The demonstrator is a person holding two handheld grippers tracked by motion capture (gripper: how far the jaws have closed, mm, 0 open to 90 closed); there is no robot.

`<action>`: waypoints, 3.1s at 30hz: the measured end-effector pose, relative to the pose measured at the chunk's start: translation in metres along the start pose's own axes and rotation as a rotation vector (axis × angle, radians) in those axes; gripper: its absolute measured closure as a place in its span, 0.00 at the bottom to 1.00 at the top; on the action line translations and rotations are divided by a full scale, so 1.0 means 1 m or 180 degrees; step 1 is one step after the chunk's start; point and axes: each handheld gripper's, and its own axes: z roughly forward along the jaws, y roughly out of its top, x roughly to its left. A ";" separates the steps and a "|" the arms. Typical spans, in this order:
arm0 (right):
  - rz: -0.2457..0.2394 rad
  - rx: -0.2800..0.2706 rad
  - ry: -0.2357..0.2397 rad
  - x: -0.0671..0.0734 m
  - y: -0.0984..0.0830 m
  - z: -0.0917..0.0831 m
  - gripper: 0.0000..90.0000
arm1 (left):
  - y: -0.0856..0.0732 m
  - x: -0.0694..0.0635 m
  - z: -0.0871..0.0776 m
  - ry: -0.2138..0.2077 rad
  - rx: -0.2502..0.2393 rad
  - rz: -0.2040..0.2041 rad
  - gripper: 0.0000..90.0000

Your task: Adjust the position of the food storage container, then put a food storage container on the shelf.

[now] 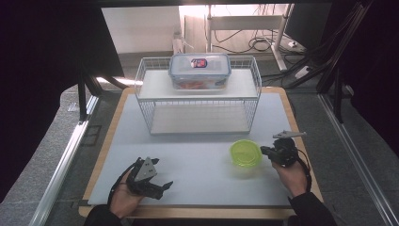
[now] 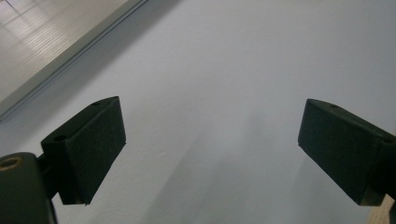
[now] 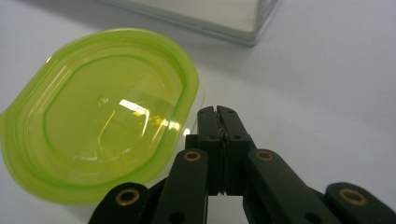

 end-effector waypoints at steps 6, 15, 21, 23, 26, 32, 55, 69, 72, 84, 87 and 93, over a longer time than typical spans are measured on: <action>-0.0173 0.0161 0.0136 0.019 -0.002 0.010 0.99 | 0.000 -0.001 0.000 0.0001 0.0008 0.0022 0.08; -0.0140 0.0232 0.0225 0.021 -0.005 0.020 1.00 | 0.000 -0.001 0.001 -0.0002 0.0025 0.0032 0.08; -0.0109 0.0220 0.0365 0.026 -0.003 0.030 1.00 | 0.000 -0.001 0.002 -0.0002 0.0029 0.0025 0.08; -0.0089 0.0220 0.0408 0.028 -0.001 0.034 1.00 | 0.000 -0.001 0.002 -0.0003 0.0030 0.0035 0.08; -0.0106 0.0209 0.0496 0.034 0.002 0.039 1.00 | 0.000 -0.001 0.002 -0.0005 0.0038 0.0037 0.08; -0.0180 0.0242 0.0602 0.048 0.007 0.050 1.00 | 0.000 -0.001 0.002 -0.0006 0.0046 0.0041 0.08; -0.0637 0.0214 0.0551 0.085 0.022 0.066 0.96 | 0.000 -0.001 0.002 -0.0012 0.0055 0.0051 0.09; -0.0702 -0.0071 0.0259 0.071 0.020 0.038 0.49 | -0.001 0.000 0.000 0.0001 0.0029 0.0025 0.09; -0.0722 -0.0116 0.0221 0.070 0.019 0.033 0.41 | -0.001 0.000 0.000 0.0002 0.0027 0.0021 0.09; -0.0597 -0.0285 0.0137 0.067 0.013 0.021 0.18 | -0.001 0.000 -0.001 0.0011 0.0020 0.0017 0.09; -0.0603 -0.0321 0.0159 0.067 0.013 0.019 0.13 | -0.001 0.000 0.000 0.0011 0.0024 0.0021 0.09; -0.0514 -0.0259 0.0332 0.070 0.016 0.020 0.06 | -0.001 0.000 0.000 0.0010 0.0022 0.0017 0.09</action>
